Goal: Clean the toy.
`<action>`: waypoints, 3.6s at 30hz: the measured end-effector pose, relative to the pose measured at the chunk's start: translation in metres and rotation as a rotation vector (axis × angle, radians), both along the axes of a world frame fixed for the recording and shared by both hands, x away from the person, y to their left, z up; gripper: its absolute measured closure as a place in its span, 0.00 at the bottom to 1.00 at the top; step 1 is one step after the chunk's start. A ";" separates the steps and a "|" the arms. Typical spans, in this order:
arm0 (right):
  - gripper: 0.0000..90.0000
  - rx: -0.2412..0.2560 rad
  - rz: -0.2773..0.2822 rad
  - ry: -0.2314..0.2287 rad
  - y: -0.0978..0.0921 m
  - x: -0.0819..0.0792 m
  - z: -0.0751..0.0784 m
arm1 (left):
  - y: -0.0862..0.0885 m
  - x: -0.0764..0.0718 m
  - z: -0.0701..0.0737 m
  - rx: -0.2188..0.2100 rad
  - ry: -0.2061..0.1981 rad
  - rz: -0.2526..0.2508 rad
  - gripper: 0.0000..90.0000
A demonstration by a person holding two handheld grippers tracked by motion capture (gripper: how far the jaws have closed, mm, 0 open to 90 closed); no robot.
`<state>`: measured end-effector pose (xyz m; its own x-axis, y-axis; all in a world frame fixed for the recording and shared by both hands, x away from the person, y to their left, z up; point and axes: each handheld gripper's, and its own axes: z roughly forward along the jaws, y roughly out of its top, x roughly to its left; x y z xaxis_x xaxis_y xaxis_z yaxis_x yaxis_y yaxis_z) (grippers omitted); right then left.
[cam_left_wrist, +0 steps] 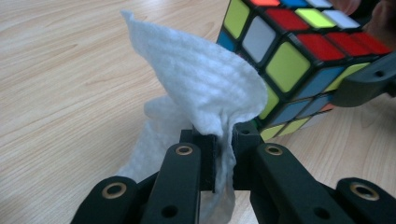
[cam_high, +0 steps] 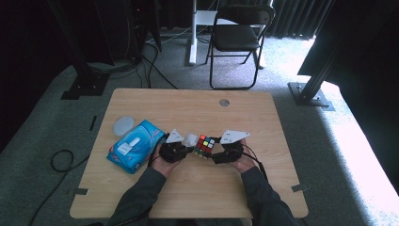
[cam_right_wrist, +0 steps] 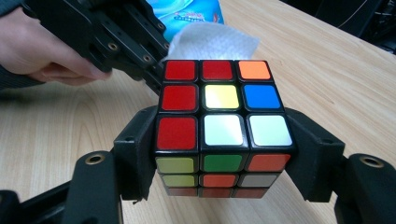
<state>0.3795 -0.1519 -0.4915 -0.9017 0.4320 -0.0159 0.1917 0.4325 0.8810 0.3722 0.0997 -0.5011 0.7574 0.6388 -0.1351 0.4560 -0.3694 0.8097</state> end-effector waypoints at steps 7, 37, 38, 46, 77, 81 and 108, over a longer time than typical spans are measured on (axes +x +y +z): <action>0.38 -0.021 -0.004 0.020 0.001 0.001 -0.006 | 0.000 -0.002 0.009 -0.012 -0.022 -0.007 0.93; 0.38 0.003 -0.039 0.019 -0.005 0.004 -0.004 | -0.002 -0.001 -0.010 0.027 0.040 -0.002 0.93; 0.38 0.005 -0.042 0.020 -0.005 0.004 -0.004 | -0.002 -0.001 -0.011 0.028 0.039 0.000 0.93; 0.38 -0.007 -0.075 0.029 -0.007 0.007 -0.008 | 0.002 -0.006 -0.009 0.029 0.026 0.000 0.93; 0.38 -0.030 -0.118 0.034 0.000 0.007 -0.010 | -0.013 -0.015 0.005 0.013 -0.026 -0.057 0.93; 0.38 -0.016 -0.117 0.033 -0.001 0.007 -0.008 | -0.012 -0.013 -0.002 0.029 -0.007 -0.053 0.93; 0.38 -0.018 -0.131 0.036 -0.001 0.007 -0.009 | -0.020 -0.021 0.005 0.021 -0.034 -0.072 0.93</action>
<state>0.3869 -0.1531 -0.5003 -0.8380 0.5456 0.0068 0.2786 0.4171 0.8651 0.3515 0.0794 -0.4964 0.8056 0.5846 -0.0960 0.4000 -0.4172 0.8161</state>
